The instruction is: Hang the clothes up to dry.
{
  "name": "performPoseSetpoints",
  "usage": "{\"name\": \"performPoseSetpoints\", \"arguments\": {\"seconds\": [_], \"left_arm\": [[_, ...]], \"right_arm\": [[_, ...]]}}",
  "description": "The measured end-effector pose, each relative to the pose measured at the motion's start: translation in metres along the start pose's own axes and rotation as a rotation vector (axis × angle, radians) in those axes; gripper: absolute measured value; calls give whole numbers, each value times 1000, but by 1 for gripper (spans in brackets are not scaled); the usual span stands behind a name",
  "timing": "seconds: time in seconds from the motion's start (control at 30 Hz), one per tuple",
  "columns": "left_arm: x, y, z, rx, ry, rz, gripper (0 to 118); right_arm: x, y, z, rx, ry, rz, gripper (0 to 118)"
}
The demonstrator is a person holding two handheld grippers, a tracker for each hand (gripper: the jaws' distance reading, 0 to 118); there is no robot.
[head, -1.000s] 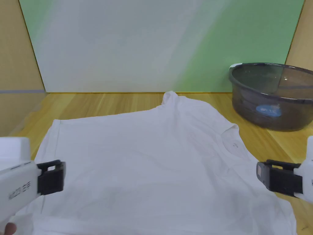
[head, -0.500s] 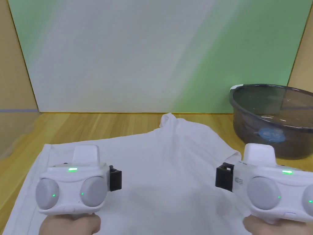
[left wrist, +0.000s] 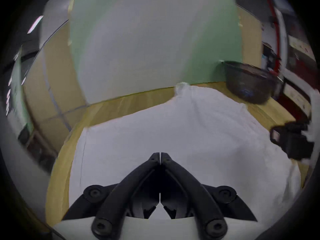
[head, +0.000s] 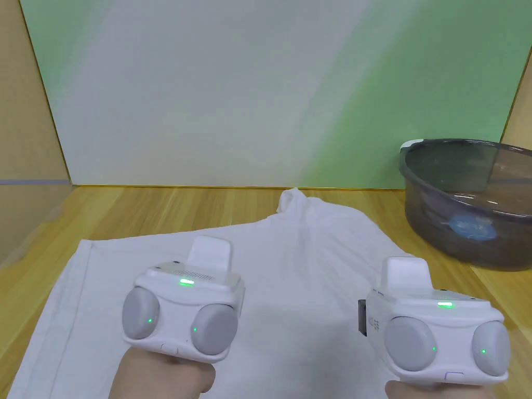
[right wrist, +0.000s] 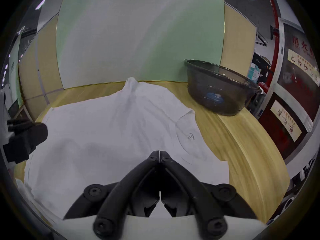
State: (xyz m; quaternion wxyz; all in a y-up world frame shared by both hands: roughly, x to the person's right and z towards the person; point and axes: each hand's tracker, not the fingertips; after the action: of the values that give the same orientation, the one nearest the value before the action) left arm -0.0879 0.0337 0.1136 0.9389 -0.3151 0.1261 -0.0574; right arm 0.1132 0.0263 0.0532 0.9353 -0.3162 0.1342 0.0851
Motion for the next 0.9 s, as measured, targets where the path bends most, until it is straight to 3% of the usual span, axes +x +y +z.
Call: {"name": "performPoseSetpoints", "arguments": {"seconds": [0.2, 0.23, 0.33, 0.37, 0.43, 0.5, 0.53, 0.63, 0.9], "left_arm": [[22, 24, 33, -58, -444, -557, 1], [28, 23, 38, -79, -496, -678, 8], [41, 6, 46, -157, -660, -976, 61], [46, -1, 47, -202, -676, -1043, 70], [57, -20, 45, -314, -738, -1156, 70], [65, -35, 43, -325, -720, -1223, 70], [67, -40, 42, -352, -787, -1232, 70], [70, -41, 42, -407, -890, -1196, 70], [66, -35, 40, -417, -963, -1177, 65]], "right_arm": [[2, -7, 18, -4, 29, 21, 0], [1, -8, 21, 3, 27, 27, 0], [-2, -15, 30, 4, 28, 49, 0], [-2, -17, 30, 4, 34, 49, 0], [-4, -22, 33, 2, 39, 52, 0], [-5, -26, 32, -5, 38, 58, 0], [-4, -28, 33, -10, 41, 57, 0], [-3, -34, 32, -18, 44, 60, 0], [-2, -40, 29, -39, 33, 70, 0]]}}
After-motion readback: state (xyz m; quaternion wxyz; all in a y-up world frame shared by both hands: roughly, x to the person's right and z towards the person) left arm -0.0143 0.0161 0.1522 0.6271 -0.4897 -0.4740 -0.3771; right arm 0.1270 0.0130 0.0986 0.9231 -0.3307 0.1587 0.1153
